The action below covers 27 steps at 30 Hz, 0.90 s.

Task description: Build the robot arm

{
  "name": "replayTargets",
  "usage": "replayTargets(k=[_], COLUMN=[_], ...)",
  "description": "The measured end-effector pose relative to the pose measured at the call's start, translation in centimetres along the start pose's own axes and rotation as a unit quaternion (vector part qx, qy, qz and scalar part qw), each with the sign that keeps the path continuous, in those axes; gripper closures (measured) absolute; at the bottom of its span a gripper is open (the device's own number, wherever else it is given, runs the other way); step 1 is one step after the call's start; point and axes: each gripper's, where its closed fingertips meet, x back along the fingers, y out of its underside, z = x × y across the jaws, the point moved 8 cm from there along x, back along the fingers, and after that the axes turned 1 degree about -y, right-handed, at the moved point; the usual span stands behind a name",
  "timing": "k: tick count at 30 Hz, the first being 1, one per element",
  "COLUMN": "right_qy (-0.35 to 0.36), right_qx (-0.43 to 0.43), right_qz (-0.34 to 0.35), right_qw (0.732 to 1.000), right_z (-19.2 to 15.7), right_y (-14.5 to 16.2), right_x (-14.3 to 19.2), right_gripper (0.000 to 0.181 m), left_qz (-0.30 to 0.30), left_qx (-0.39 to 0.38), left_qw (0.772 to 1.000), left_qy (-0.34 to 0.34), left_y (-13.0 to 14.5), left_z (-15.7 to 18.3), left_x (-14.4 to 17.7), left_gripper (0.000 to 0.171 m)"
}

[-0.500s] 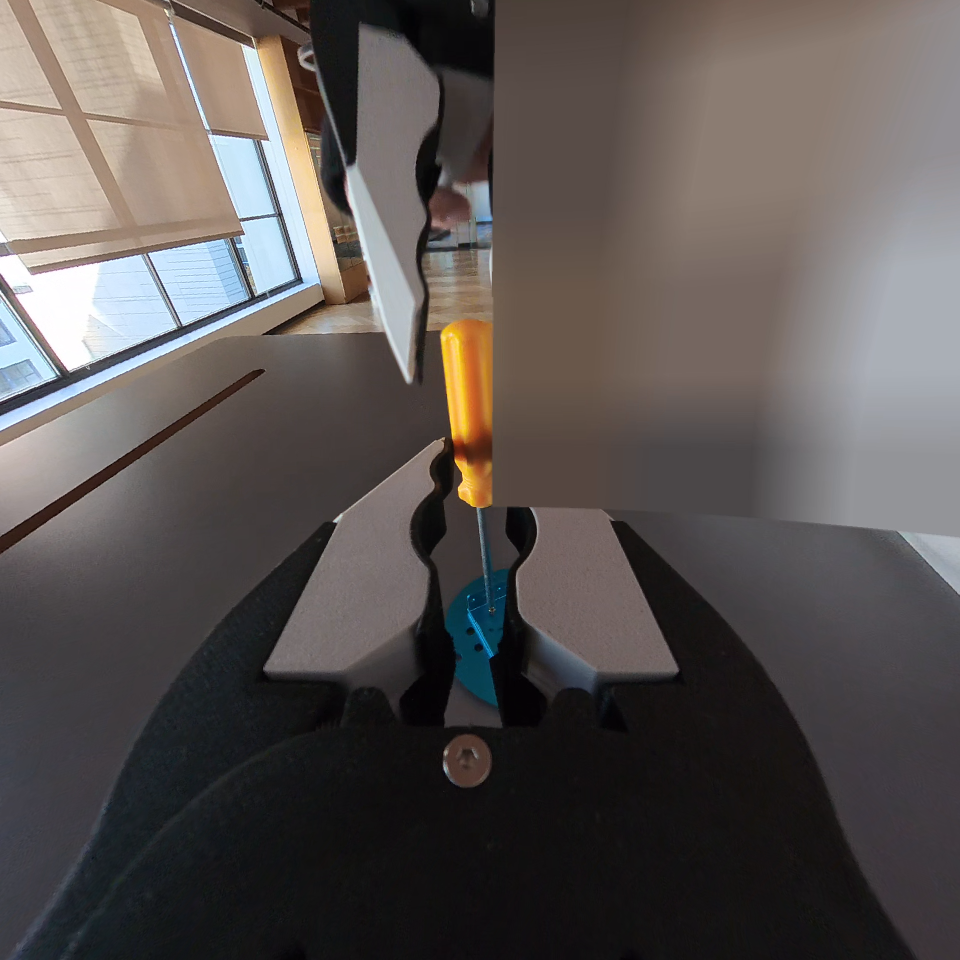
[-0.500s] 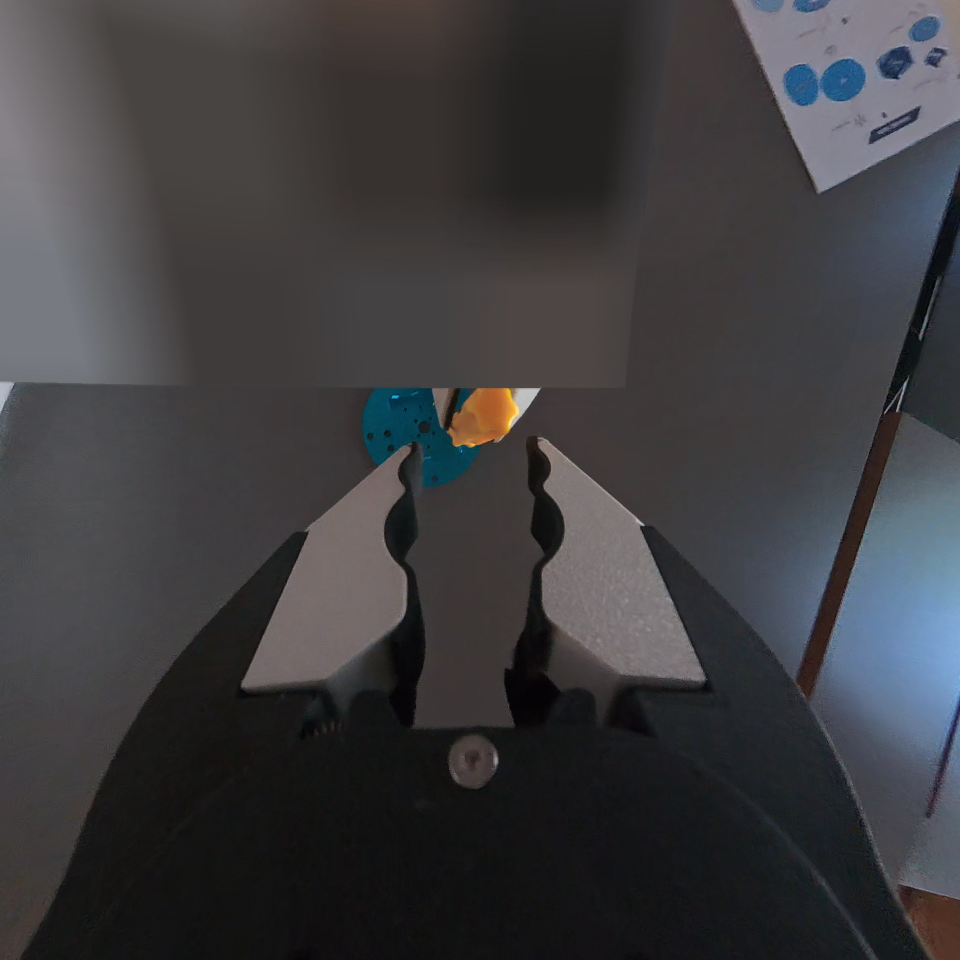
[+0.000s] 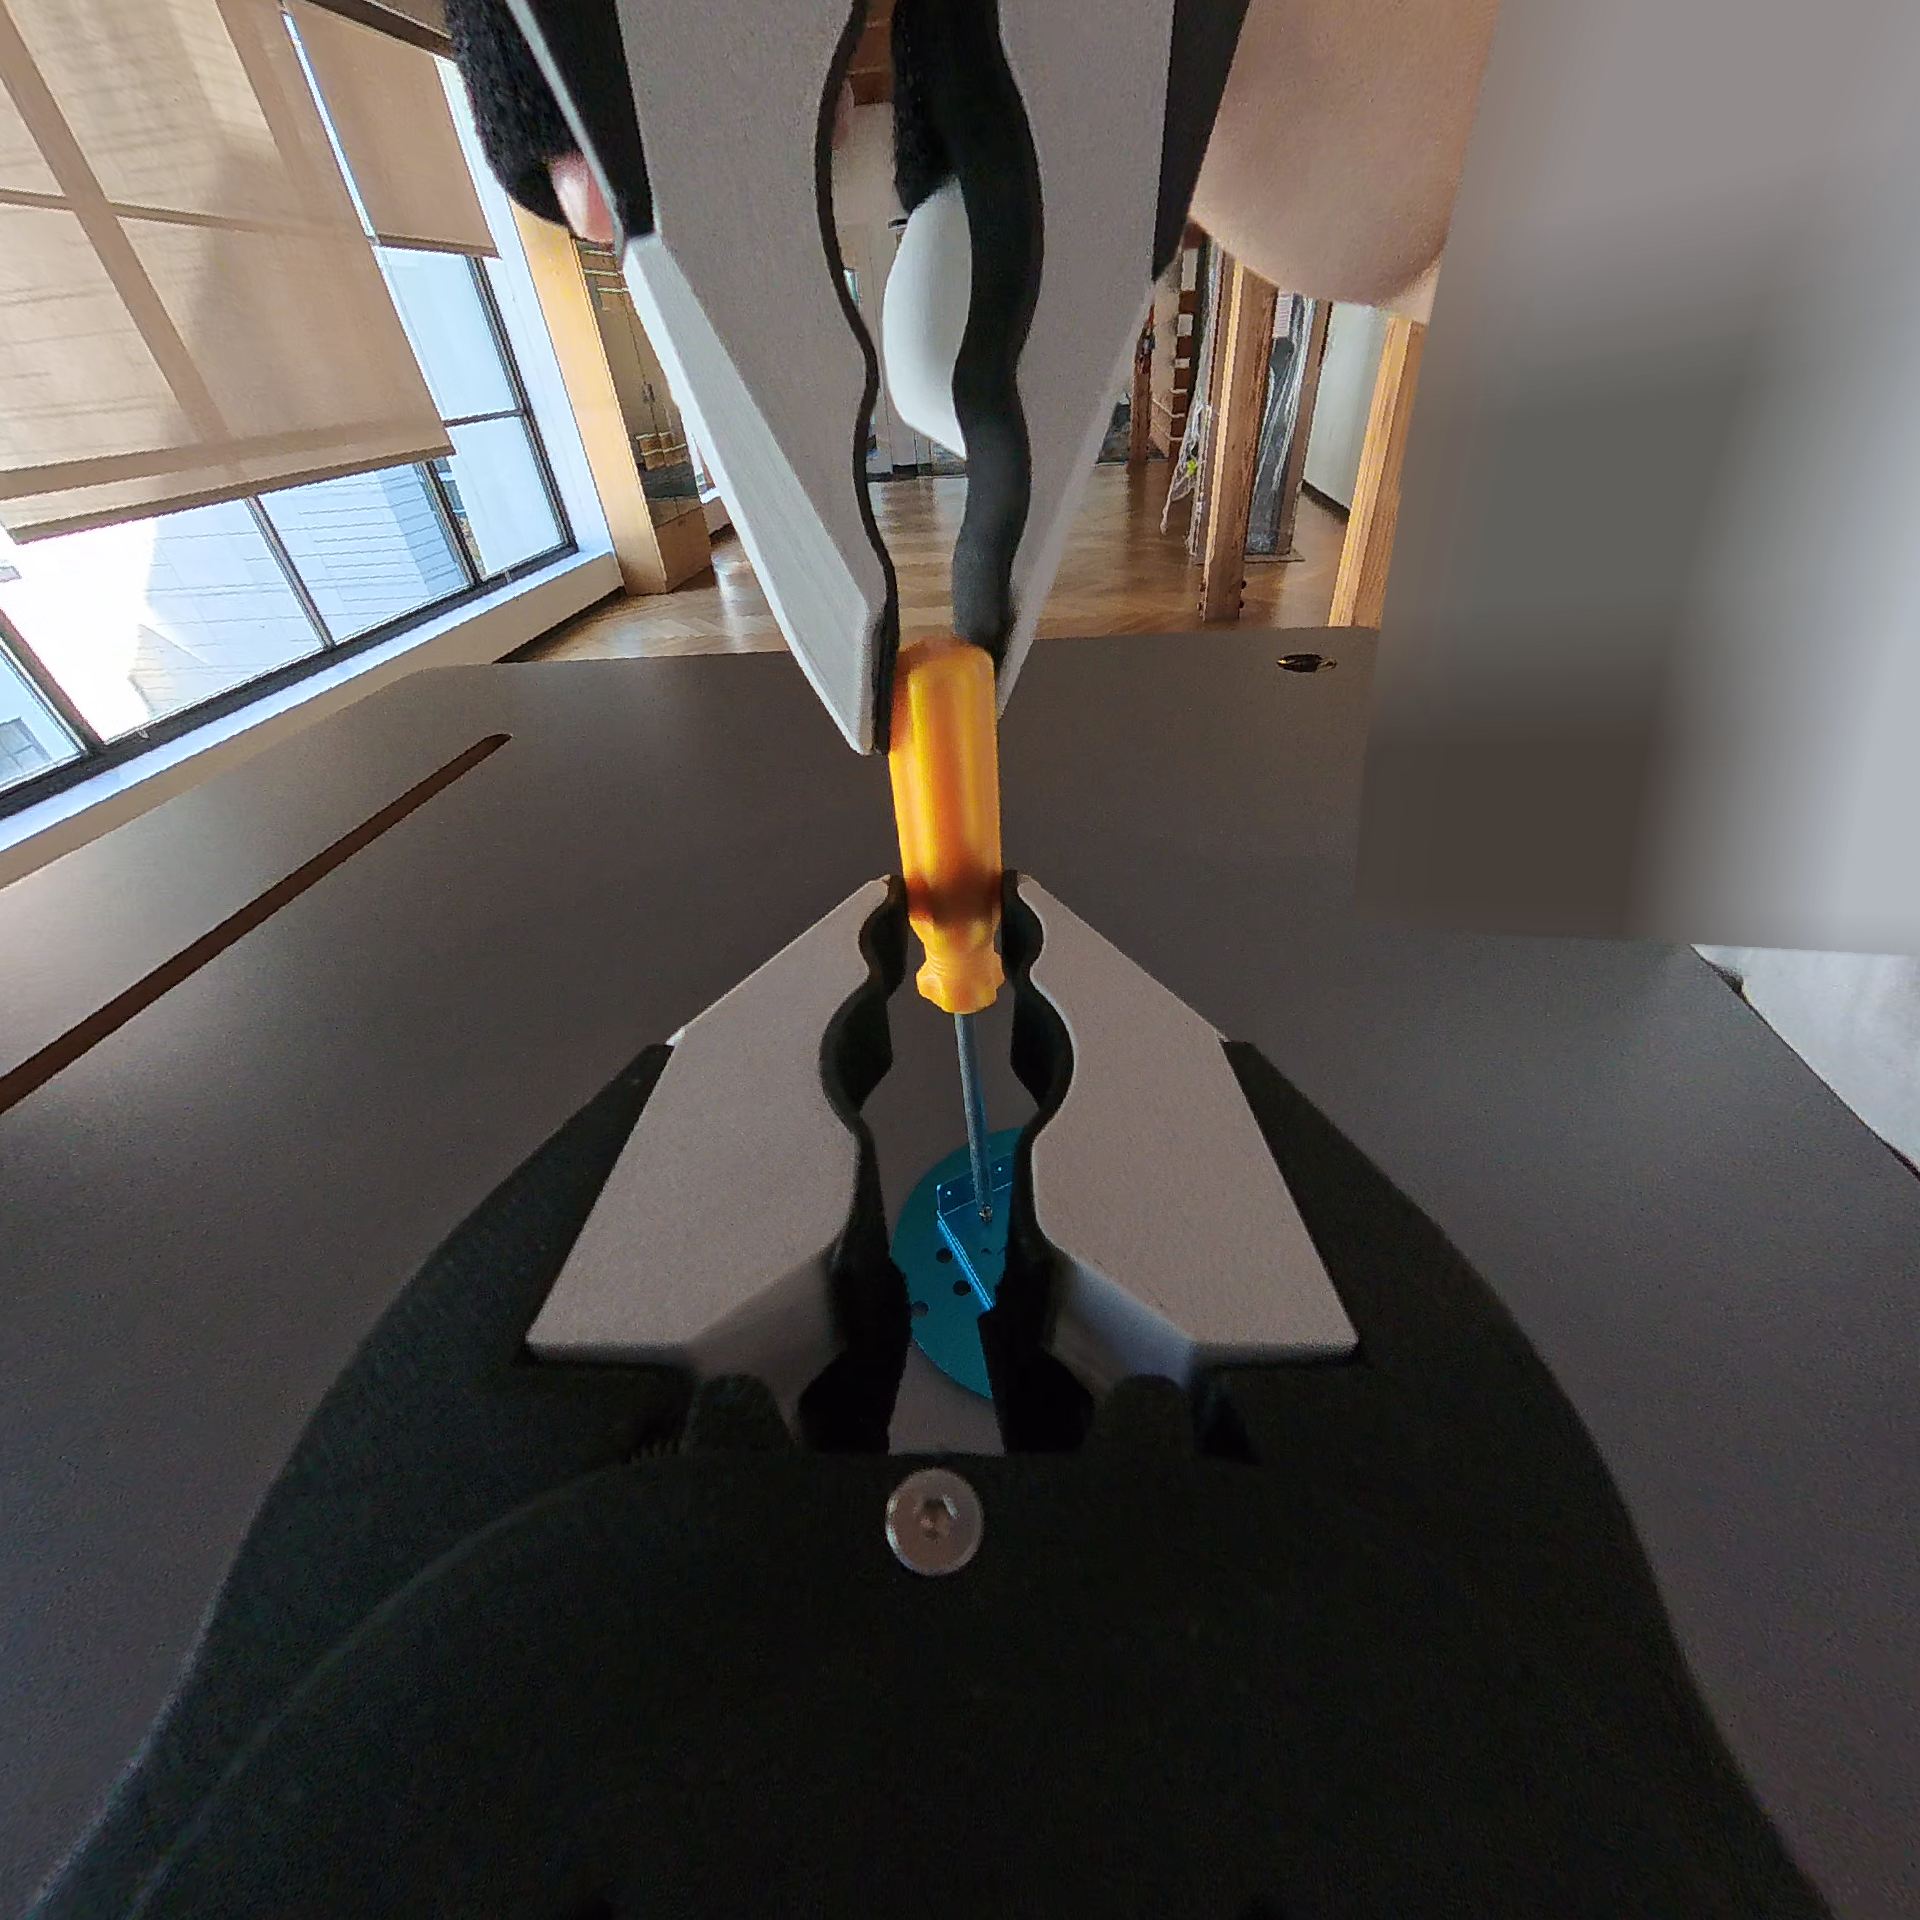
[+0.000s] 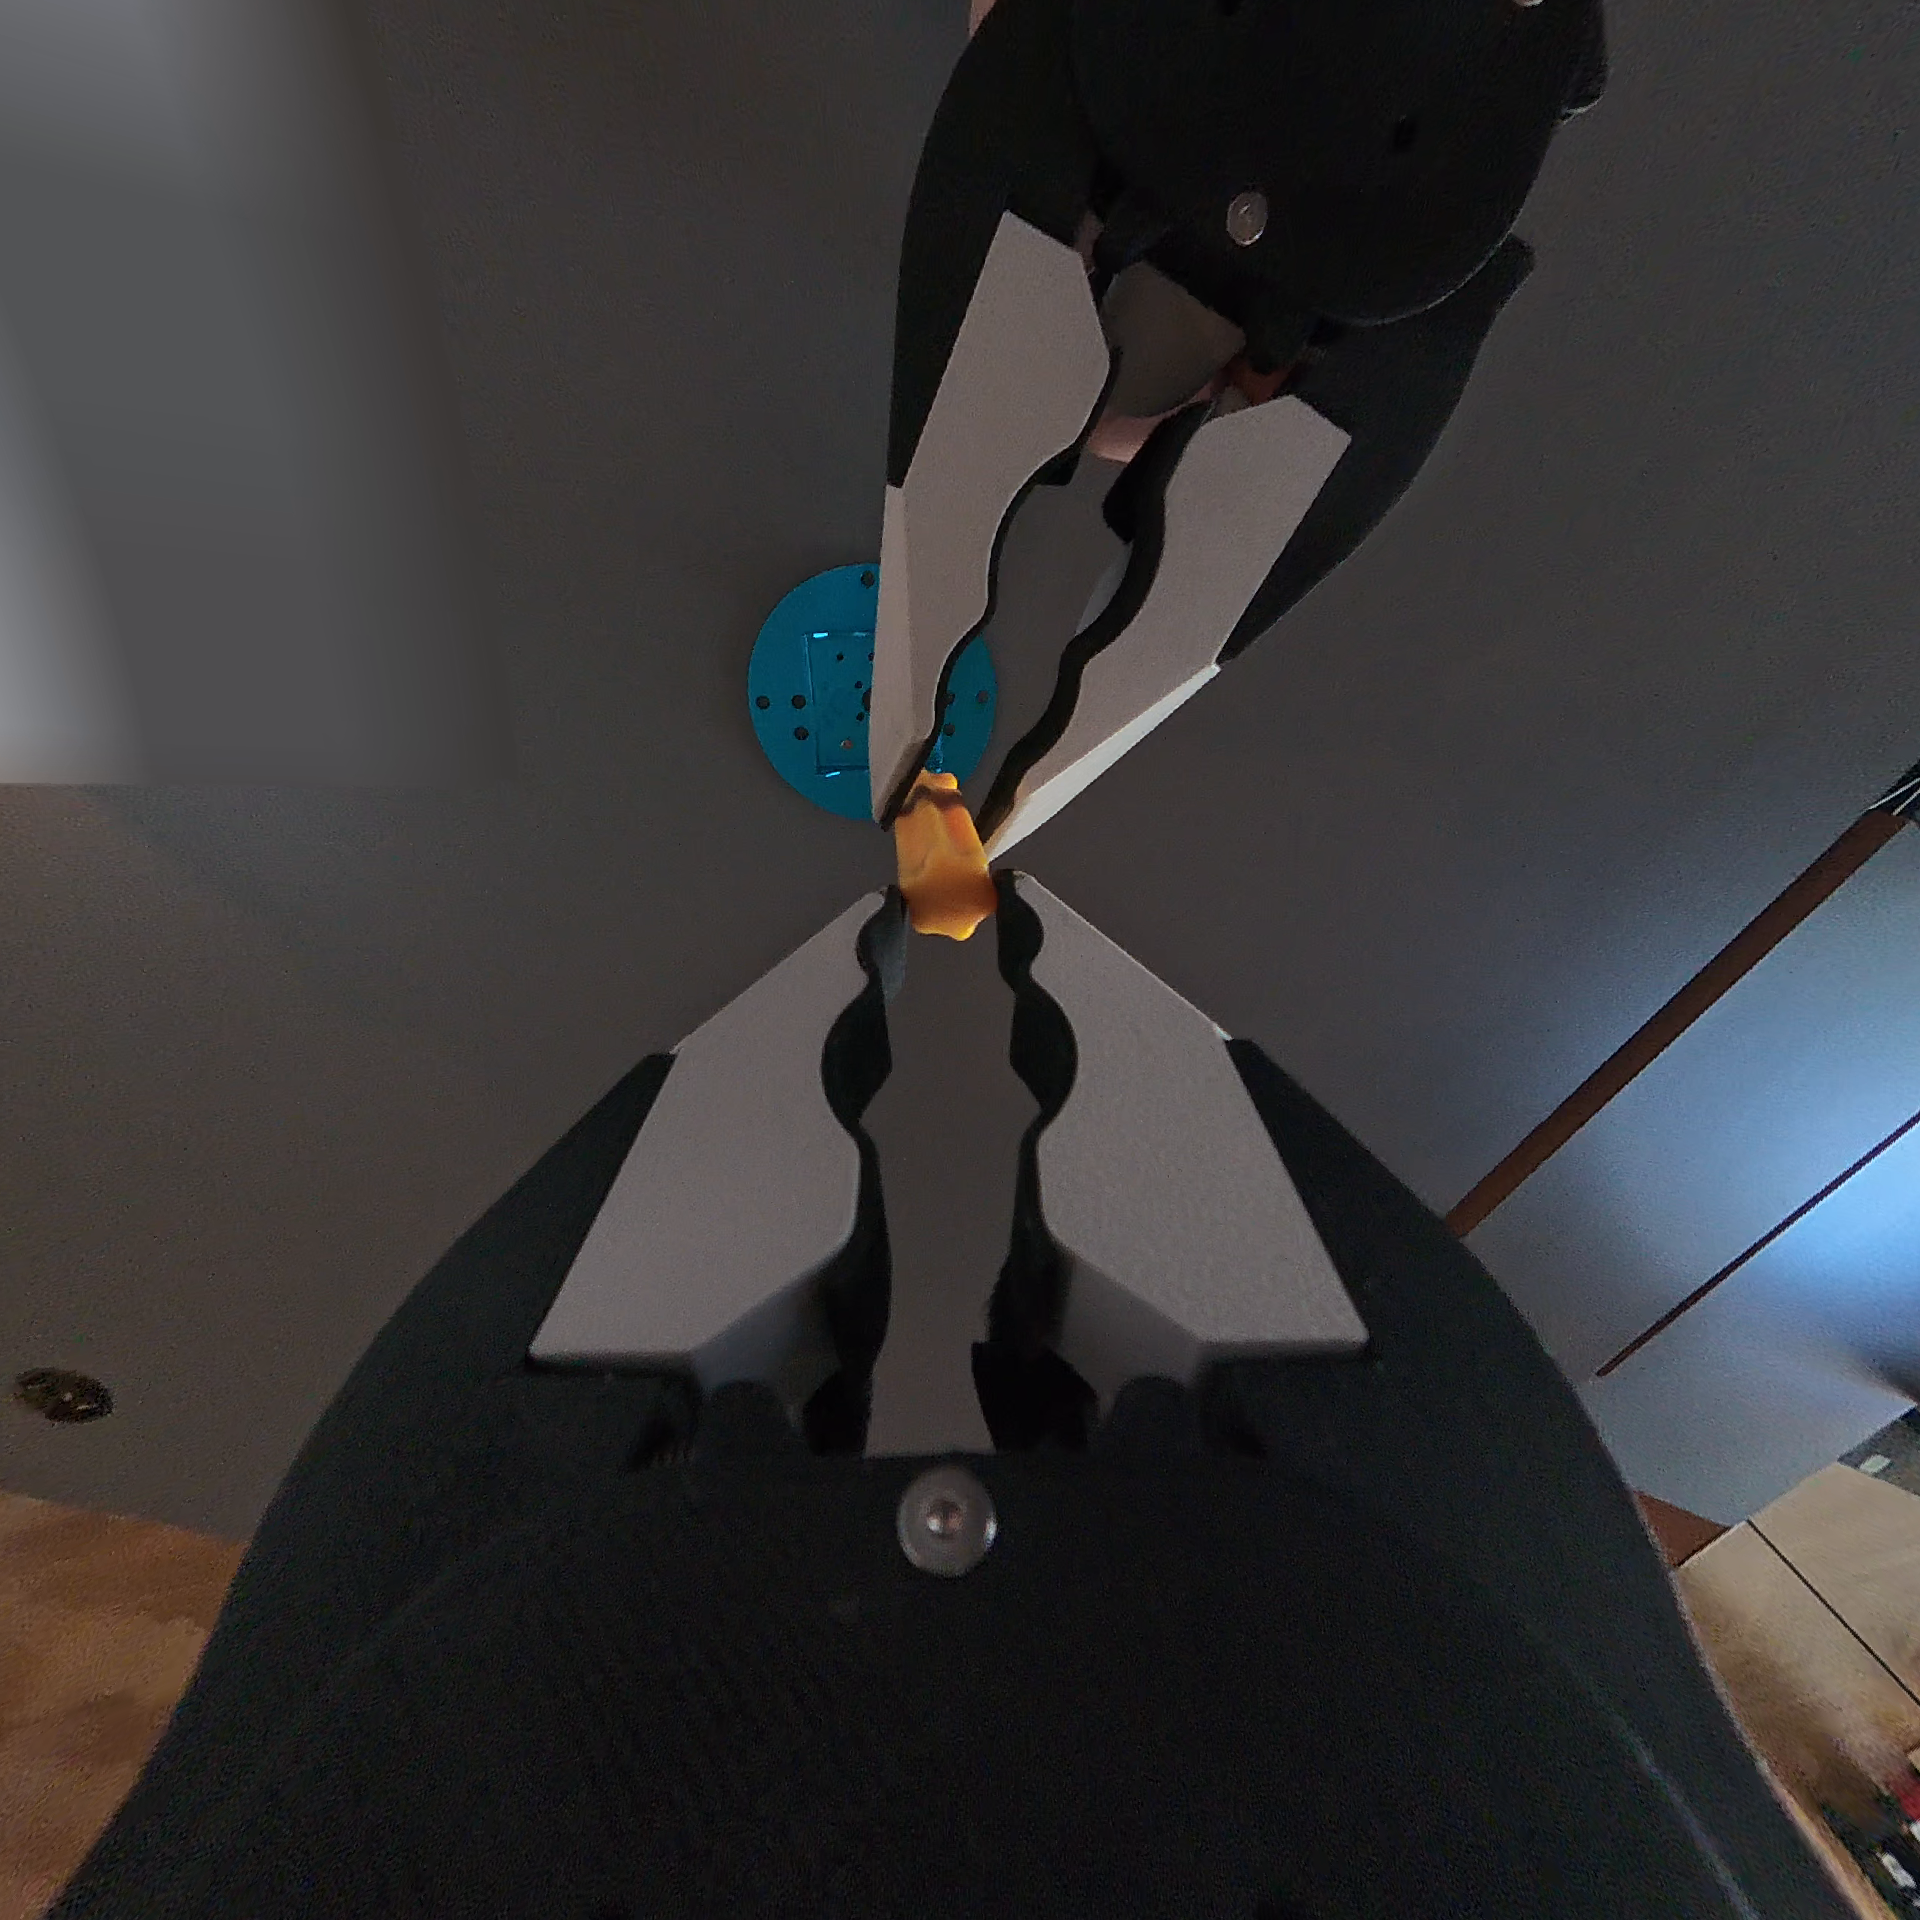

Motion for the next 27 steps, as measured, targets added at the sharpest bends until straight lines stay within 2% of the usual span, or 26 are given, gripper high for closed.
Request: replayTargets(k=[5,14,22,27], right_qy=[-0.019,-0.036,-0.029,-0.025], right_qx=[-0.047,-0.171,-0.290,-0.385], right_qz=[-0.041,-0.059,-0.077,-0.083], right_qw=[0.998,0.983,0.953,0.919], right_z=[-0.3,0.1,0.2,0.1], right_y=[-0.5,-1.0,-1.2,-1.2], right_x=[-0.2,-0.3,-0.4,-0.3], right_gripper=[0.164,0.164,0.166,0.164], left_qz=[0.000,0.012,0.005,0.001], left_qx=[-0.005,0.005,-0.007,-0.008], left_qw=[1.000,0.999,1.000,1.000], left_qy=[0.010,0.033,0.028,0.024], left_y=[0.0,0.2,0.3,0.3], left_z=[0.2,-0.1,0.0,0.0], left_x=[-0.2,0.0,0.0,-0.1], left_gripper=[0.156,0.156,0.157,0.156])
